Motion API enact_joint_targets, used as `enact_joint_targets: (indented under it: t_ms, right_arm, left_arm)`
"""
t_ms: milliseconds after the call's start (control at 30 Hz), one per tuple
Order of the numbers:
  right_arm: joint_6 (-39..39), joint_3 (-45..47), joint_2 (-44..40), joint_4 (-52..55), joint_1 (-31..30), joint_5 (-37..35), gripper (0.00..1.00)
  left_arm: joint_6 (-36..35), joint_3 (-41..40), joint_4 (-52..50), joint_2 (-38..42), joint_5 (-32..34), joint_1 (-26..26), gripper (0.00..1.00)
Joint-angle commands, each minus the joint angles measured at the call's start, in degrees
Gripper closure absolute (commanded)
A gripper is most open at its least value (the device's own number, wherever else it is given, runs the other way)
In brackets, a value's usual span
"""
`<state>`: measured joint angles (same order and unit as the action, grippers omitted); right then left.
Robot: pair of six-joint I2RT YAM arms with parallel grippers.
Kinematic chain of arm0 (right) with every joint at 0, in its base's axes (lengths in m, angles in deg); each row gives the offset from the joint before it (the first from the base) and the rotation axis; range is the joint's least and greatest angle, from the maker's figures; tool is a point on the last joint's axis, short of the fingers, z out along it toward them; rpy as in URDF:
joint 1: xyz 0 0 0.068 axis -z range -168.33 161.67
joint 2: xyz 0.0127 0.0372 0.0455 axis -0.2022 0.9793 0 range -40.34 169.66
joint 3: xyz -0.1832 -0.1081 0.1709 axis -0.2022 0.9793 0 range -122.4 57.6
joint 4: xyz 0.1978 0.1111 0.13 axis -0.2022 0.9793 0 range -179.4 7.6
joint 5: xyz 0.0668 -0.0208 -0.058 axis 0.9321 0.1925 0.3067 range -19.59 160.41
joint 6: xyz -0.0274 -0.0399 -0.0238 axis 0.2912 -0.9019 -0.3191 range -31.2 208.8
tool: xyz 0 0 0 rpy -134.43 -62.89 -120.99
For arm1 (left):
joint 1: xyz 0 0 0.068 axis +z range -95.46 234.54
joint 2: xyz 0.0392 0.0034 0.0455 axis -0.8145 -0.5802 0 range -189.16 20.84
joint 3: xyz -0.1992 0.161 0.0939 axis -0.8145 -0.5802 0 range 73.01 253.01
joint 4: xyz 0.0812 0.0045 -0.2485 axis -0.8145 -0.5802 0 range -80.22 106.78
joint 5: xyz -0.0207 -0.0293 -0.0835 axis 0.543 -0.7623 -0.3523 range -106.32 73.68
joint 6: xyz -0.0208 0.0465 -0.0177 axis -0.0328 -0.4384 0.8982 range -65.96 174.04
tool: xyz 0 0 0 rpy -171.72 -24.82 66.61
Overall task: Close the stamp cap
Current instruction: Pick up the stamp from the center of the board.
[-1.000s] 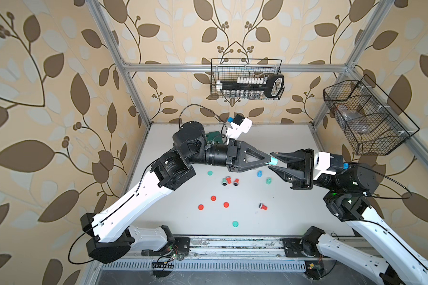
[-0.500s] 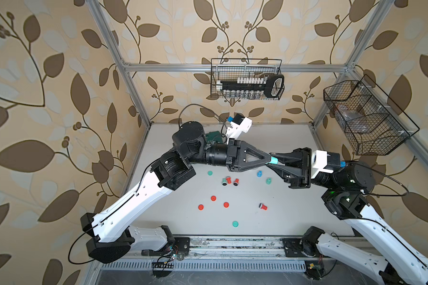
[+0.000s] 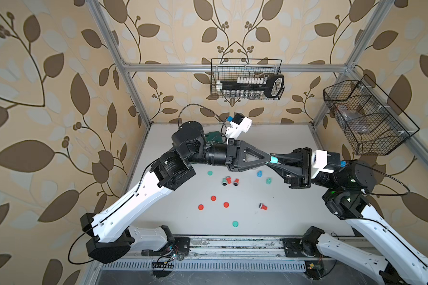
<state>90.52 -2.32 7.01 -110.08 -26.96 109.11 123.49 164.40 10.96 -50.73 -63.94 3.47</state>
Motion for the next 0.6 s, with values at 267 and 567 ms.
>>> enact_joint_targets:
  t_ms: [267,567]
  right_arm:
    - [-0.26,-2.22,0.02,1.02,-0.79,-0.29,0.82]
    - [-0.49,-2.65,-0.41,1.82,-0.92,-0.47,0.76]
  left_arm:
    - [-0.54,0.10,1.43,1.26,-0.55,-0.61,0.89]
    - [-1.25,0.10,0.20,1.17,-0.02,-0.61,0.89]
